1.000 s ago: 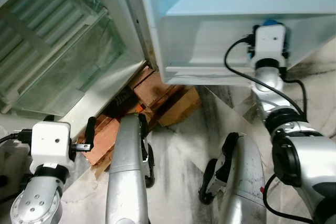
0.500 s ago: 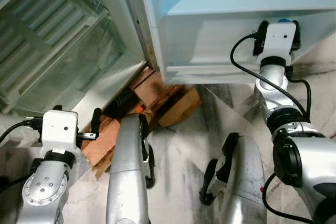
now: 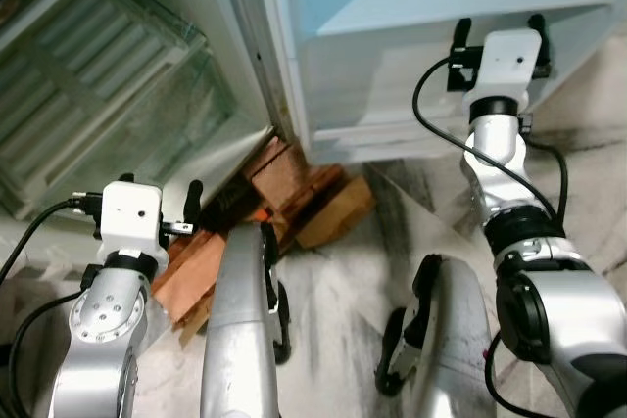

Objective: Restocking fridge

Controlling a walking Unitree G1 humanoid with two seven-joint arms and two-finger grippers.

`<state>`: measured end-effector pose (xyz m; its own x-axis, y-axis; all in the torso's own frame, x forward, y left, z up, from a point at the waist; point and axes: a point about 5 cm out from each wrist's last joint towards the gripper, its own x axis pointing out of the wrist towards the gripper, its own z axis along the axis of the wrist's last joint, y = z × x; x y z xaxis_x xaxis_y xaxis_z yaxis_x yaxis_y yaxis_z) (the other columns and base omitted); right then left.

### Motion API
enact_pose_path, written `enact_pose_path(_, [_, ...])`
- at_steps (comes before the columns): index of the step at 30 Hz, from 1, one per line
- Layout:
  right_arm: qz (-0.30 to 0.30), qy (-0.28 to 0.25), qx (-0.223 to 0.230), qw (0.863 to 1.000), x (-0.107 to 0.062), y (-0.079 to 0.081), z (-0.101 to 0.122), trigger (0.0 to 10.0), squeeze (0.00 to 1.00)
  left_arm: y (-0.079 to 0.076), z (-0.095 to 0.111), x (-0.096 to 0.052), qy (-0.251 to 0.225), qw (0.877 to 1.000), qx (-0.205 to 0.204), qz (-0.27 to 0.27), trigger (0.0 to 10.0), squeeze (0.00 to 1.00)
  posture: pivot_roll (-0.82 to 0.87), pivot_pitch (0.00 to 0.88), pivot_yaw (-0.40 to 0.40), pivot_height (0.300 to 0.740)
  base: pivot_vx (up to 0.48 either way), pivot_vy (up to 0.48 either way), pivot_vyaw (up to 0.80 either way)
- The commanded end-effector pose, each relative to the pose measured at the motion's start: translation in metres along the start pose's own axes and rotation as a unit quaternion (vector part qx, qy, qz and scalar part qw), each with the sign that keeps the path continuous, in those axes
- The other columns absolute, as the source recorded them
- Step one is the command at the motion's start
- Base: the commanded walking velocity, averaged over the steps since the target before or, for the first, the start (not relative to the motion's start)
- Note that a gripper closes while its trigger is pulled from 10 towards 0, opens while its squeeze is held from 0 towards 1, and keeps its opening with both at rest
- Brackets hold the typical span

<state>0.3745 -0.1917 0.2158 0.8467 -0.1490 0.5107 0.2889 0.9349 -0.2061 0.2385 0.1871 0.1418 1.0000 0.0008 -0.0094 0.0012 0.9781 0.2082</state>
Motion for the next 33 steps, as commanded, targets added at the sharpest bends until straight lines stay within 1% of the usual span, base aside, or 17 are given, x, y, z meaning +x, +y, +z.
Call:
enact_pose_path(1, [0.012,-0.004,0.008,1.000,-0.011,0.002,0.000,10.0,1.00,-0.001,-0.009,-0.002,0.014,1.000,0.004,0.005,10.0,0.00,0.18,0.133,0.080,0.542,0.000,0.000,0.00])
enact_pose_path(3, [0.019,0.003,0.012,1.000,-0.023,0.001,-0.005,10.0,1.00,-0.004,-0.012,0.000,0.016,1.000,-0.002,0.000,10.0,0.00,0.17,0.121,0.080,0.542,0.000,0.000,0.00])
enact_pose_path(4, [0.019,0.003,0.012,1.000,-0.023,0.001,-0.005,10.0,1.00,-0.004,-0.012,0.000,0.016,1.000,-0.002,0.000,10.0,0.00,0.17,0.121,0.080,0.542,0.000,0.000,0.00])
enact_pose_path(5, [0.032,0.018,0.025,0.999,-0.035,0.004,-0.010,10.0,1.00,-0.007,-0.014,0.000,0.017,1.000,-0.006,-0.004,10.0,0.00,0.15,0.100,0.078,0.542,0.000,0.000,0.00])
enact_pose_path(6, [0.032,0.018,0.025,0.999,-0.035,0.004,-0.010,10.0,1.00,-0.007,-0.014,0.000,0.017,1.000,-0.006,-0.004,10.0,0.00,0.15,0.100,0.078,0.542,0.000,0.000,0.00])
enact_pose_path(8, [0.082,0.067,0.055,0.993,-0.075,0.016,-0.023,10.0,1.00,-0.012,-0.020,0.000,0.023,1.000,-0.014,-0.014,10.0,0.00,0.11,0.042,0.064,0.542,0.000,0.000,0.00])
enact_pose_path(9, [0.082,0.067,0.055,0.993,-0.075,0.016,-0.023,10.0,1.00,-0.012,-0.020,0.000,0.023,1.000,-0.014,-0.014,10.0,0.00,0.11,0.042,0.064,0.542,0.000,0.000,0.00])
enact_pose_path(10, [0.117,0.091,0.078,0.986,-0.106,0.025,-0.026,10.0,0.57,-0.016,-0.025,0.001,0.026,0.999,-0.018,-0.020,10.0,0.00,0.10,0.014,0.053,0.542,0.000,0.000,0.00])
enact_pose_path(11, [0.127,0.090,0.085,0.984,-0.115,0.028,-0.025,10.0,0.57,-0.017,-0.027,0.001,0.026,0.999,-0.020,-0.021,10.0,0.00,0.10,0.007,0.051,0.542,0.000,0.000,0.00])
enact_pose_path(12, [0.127,0.090,0.085,0.984,-0.115,0.028,-0.025,10.0,0.57,-0.017,-0.027,0.001,0.026,0.999,-0.020,-0.021,10.0,0.00,0.10,0.007,0.051,0.542,0.000,0.000,0.00])
enact_pose_path(13, [0.136,0.104,0.110,0.979,-0.130,0.035,-0.025,10.0,0.00,-0.018,-0.030,0.004,0.023,0.999,-0.021,-0.016,10.0,0.00,0.09,0.000,0.042,0.542,0.000,0.000,0.00])
enact_pose_path(15, [0.141,0.102,0.129,0.976,-0.138,0.038,-0.025,10.0,0.00,-0.017,-0.031,0.006,0.021,0.999,-0.024,-0.006,10.0,0.00,0.09,0.000,0.040,0.542,0.000,0.000,0.00])
enact_pose_path(17, [0.135,0.101,0.124,0.978,-0.143,0.042,-0.030,10.0,0.00,-0.017,-0.034,0.009,0.019,0.999,-0.026,0.000,10.0,0.00,0.08,0.000,0.041,0.552,0.000,0.000,0.00])
enact_pose_path(19, [0.117,0.112,0.126,0.979,-0.142,0.044,-0.035,10.0,0.00,-0.018,-0.034,0.012,0.016,1.000,-0.027,0.003,10.0,0.00,0.08,0.000,0.040,0.562,0.000,0.000,0.00])
enact_pose_path(22, [0.122,0.120,0.140,0.975,-0.136,0.047,-0.039,10.0,0.00,-0.024,-0.033,0.020,0.008,1.000,-0.025,-0.003,10.0,0.00,0.07,0.000,0.043,0.582,0.000,0.000,0.00])
enact_pose_path(28, [0.125,0.136,0.139,0.973,-0.129,0.037,-0.036,10.0,0.00,-0.027,-0.032,0.028,-0.008,1.000,-0.013,-0.004,10.0,0.00,0.05,0.000,0.037,0.622,0.000,0.000,0.00])
enact_pose_path(33, [0.119,0.154,0.143,0.970,-0.129,0.034,-0.036,10.0,0.00,-0.029,-0.041,0.026,-0.010,1.000,-0.014,-0.015,10.0,0.00,0.04,0.000,0.036,0.652,0.000,0.000,0.00])
